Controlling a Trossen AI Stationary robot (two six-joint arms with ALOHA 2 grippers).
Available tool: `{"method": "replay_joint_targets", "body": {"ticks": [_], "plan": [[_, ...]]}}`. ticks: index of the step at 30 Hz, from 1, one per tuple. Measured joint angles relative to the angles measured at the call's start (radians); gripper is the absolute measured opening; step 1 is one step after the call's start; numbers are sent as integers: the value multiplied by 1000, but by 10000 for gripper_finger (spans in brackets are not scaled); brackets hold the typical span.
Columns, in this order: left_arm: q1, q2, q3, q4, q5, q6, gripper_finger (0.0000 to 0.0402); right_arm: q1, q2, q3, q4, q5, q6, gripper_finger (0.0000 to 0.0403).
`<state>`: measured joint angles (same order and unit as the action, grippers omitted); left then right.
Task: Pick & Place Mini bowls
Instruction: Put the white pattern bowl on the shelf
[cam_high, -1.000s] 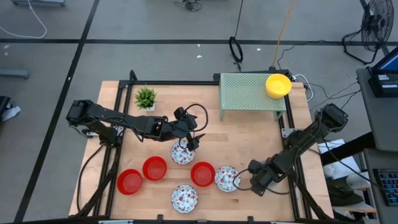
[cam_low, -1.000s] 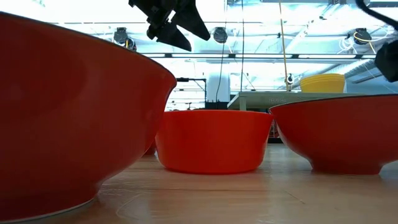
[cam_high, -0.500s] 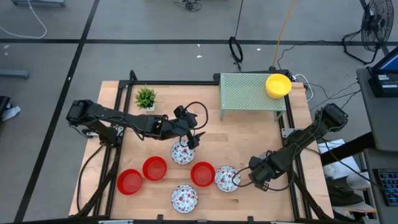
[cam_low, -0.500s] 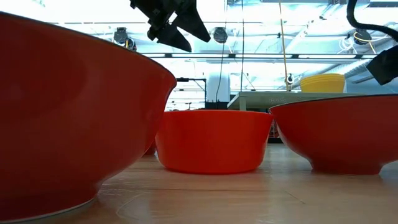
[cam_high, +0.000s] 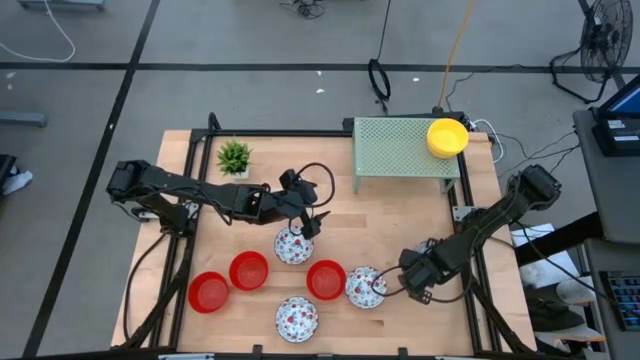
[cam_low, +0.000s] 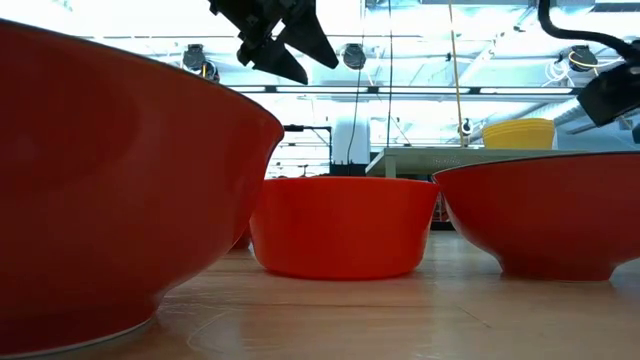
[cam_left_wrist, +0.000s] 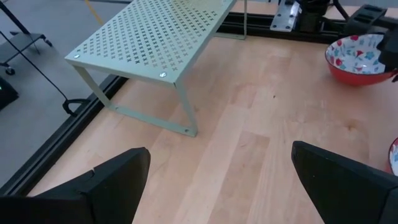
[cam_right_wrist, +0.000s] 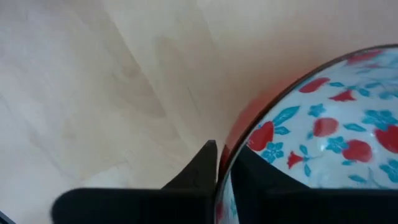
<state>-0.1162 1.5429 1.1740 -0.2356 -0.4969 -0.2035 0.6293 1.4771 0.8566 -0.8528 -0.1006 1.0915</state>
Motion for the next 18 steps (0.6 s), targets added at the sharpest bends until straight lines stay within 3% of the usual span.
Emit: {"method": "replay_joint_targets", "body": {"ticks": [7,18], "plan": [[0,0,0,1,0,49,395,-15,4,28,-109,52,58,2],[0,0,0,1,0,51,395,-55,4,311,-247,318,-193,1]]}}
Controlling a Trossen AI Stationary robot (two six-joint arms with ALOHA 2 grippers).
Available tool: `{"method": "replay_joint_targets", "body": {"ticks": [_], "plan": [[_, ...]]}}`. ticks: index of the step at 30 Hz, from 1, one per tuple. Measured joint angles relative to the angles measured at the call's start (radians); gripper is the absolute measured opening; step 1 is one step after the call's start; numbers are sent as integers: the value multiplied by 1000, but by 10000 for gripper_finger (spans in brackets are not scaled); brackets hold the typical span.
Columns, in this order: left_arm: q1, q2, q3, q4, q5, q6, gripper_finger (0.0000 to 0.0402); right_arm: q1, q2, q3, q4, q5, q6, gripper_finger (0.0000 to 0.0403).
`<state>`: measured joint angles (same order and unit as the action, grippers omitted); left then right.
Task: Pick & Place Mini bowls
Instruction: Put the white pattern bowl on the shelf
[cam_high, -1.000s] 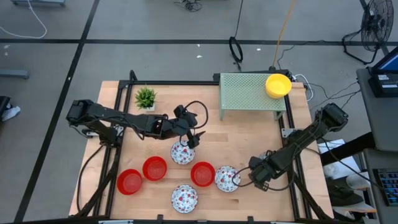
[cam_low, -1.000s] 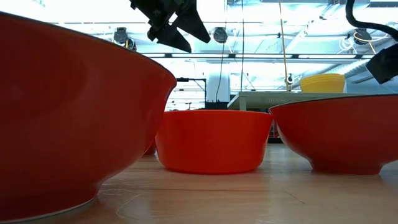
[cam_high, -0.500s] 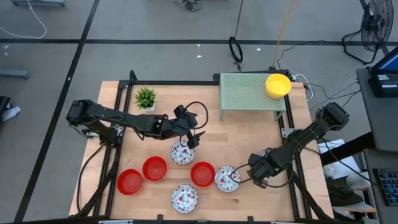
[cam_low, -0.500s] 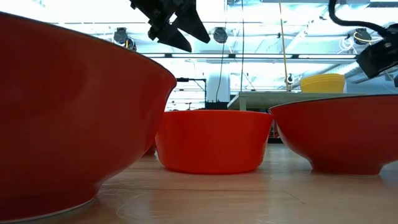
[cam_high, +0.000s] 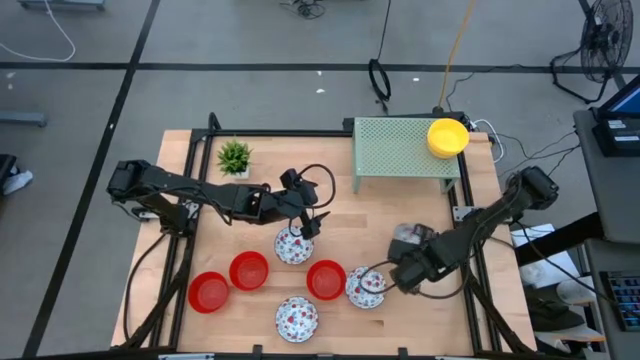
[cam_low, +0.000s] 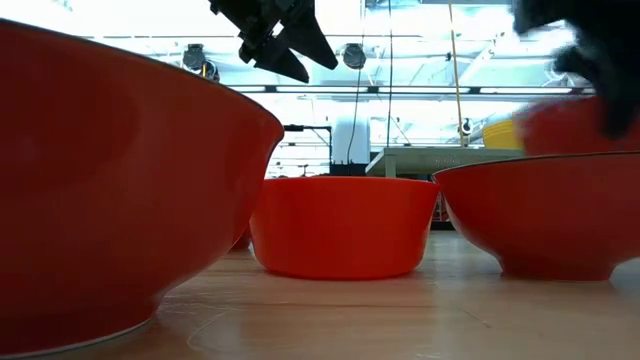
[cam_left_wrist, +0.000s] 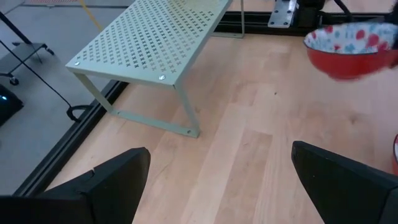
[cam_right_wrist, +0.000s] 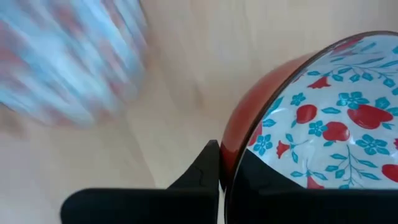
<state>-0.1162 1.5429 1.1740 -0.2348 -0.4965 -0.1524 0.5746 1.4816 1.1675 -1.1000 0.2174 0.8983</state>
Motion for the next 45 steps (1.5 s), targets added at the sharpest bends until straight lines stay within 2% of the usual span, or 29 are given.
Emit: {"method": "replay_joint_targets", "body": {"ticks": [8,14,21,27,33,38,42,45], "plan": [[0,0,0,4,0,0,395,-106,0,161,-80,168,-265,1],[2,0,0,7,-5,0,395,-246,0,222,-145,187,-437,2],[17,0,0,4,-5,0,395,-406,0,254,-244,253,-632,3],[34,0,0,0,-4,7,395,-526,0,259,-299,367,-795,3],[49,0,0,-2,-4,49,395,-649,0,258,-298,358,-937,3],[50,0,0,-2,-4,53,395,-746,0,258,-297,352,-984,3],[48,0,0,-2,0,98,395,-818,0,258,-276,271,-1010,4],[44,0,0,-2,0,102,395,-852,0,258,-237,251,-1034,4]]}}
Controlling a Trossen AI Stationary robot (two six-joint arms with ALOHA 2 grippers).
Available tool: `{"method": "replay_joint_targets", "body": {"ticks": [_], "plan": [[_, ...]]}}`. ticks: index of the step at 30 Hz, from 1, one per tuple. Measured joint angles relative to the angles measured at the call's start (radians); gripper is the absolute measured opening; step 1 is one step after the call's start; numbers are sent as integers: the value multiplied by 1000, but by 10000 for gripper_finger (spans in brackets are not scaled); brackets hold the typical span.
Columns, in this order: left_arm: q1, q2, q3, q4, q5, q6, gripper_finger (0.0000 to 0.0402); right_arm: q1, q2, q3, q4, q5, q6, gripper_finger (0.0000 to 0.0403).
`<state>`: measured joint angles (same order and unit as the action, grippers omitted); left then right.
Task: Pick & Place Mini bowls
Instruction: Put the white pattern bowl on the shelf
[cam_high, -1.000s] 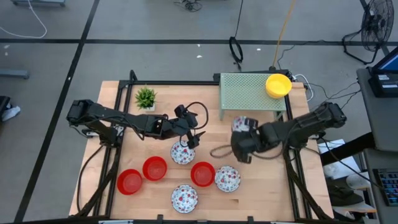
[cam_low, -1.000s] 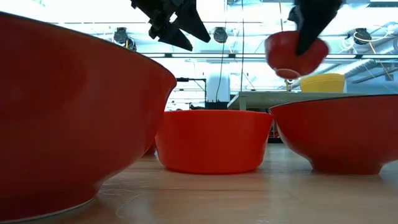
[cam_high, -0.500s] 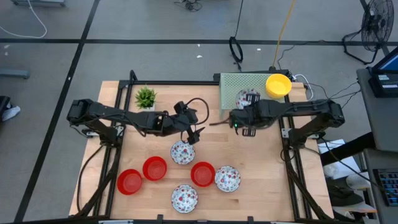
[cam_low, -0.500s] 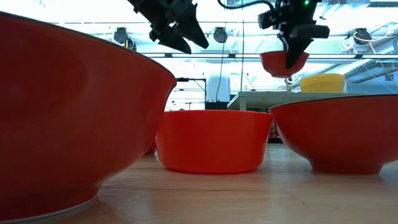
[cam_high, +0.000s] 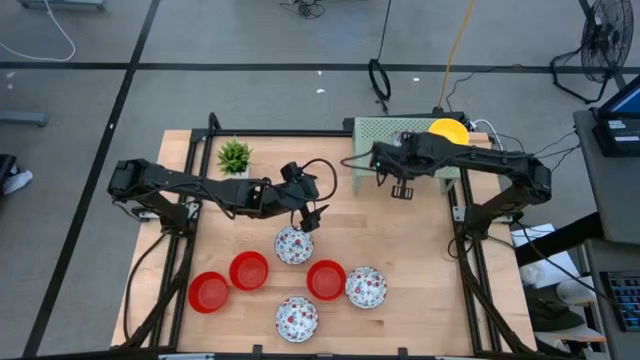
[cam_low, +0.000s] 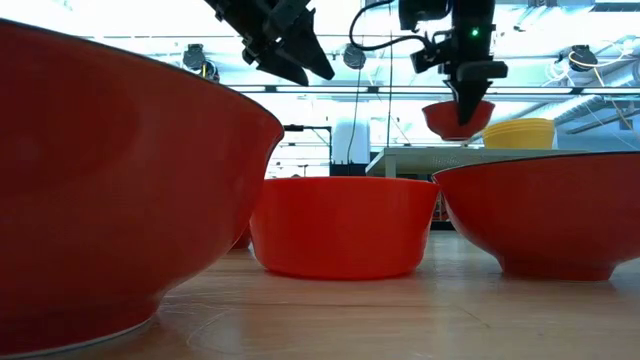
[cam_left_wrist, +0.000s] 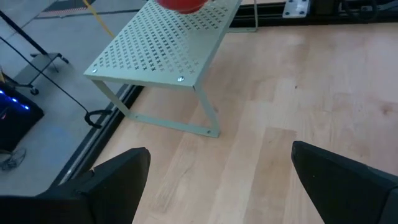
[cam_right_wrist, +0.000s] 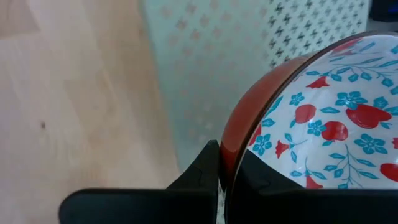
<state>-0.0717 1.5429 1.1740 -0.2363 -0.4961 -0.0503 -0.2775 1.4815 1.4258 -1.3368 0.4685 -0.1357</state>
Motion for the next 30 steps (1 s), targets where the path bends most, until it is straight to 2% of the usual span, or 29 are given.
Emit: {"method": "replay_joint_targets", "body": {"ticks": [3,7,14,19,25,30], "plan": [[-2,0,0,0,1,-8,395,-24,0,0,21,-5,-17,4],[-2,0,0,0,2,-15,395,-53,3,0,25,-82,-12,4],[-2,0,0,0,6,-15,395,-60,25,0,-4,-86,-8,4],[-2,0,0,0,67,-16,395,-62,40,-2,-12,-131,-3,4],[-2,0,0,0,97,-19,395,-63,39,-20,-2,-122,-7,4],[-2,0,0,0,96,-19,395,-64,39,-34,1,-55,-40,4]]}}
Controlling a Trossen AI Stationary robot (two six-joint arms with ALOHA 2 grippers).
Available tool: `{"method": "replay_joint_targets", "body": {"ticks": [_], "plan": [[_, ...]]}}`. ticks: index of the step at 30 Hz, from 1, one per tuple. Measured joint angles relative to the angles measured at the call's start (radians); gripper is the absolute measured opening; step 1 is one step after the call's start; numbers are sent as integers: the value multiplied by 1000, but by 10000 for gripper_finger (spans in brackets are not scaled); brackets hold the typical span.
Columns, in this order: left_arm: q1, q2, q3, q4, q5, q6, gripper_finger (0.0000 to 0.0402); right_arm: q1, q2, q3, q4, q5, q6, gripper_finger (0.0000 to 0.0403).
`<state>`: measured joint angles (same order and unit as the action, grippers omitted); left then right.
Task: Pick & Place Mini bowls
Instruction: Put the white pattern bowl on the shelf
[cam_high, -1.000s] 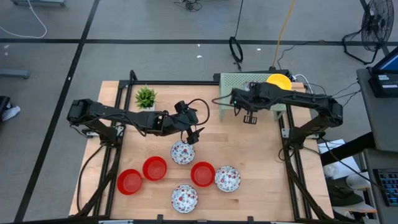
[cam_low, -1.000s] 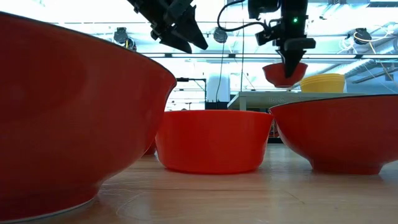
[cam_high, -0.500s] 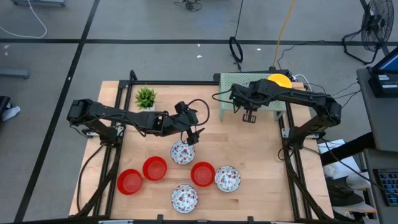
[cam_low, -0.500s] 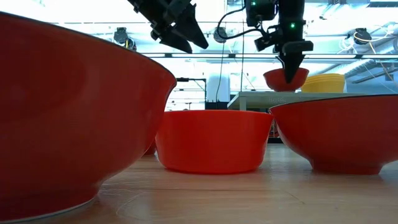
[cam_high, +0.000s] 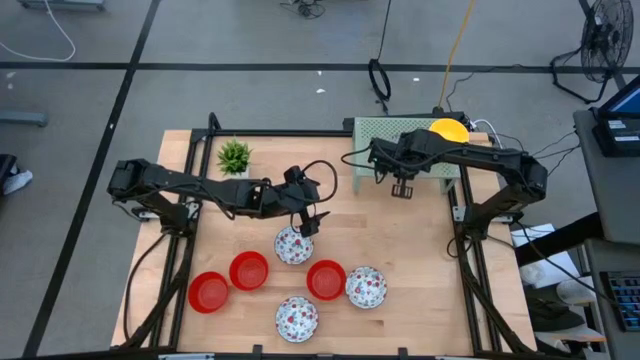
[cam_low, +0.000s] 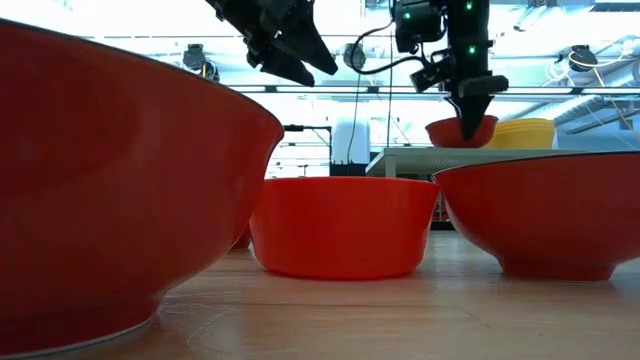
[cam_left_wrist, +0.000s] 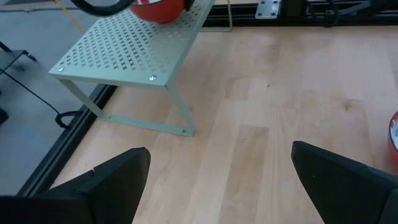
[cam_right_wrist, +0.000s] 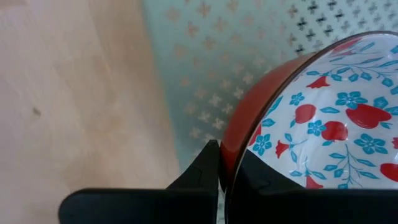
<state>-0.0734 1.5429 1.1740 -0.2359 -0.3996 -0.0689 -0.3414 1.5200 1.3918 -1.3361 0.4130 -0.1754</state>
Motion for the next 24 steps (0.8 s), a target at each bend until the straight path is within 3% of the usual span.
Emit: {"method": "replay_joint_targets", "body": {"ticks": [13,24], "plan": [[0,0,0,0,0,1,395,-79,-1,0,71,6,-69,8],[0,0,0,0,-1,1,395,-96,-1,1,61,11,-48,72]]}}
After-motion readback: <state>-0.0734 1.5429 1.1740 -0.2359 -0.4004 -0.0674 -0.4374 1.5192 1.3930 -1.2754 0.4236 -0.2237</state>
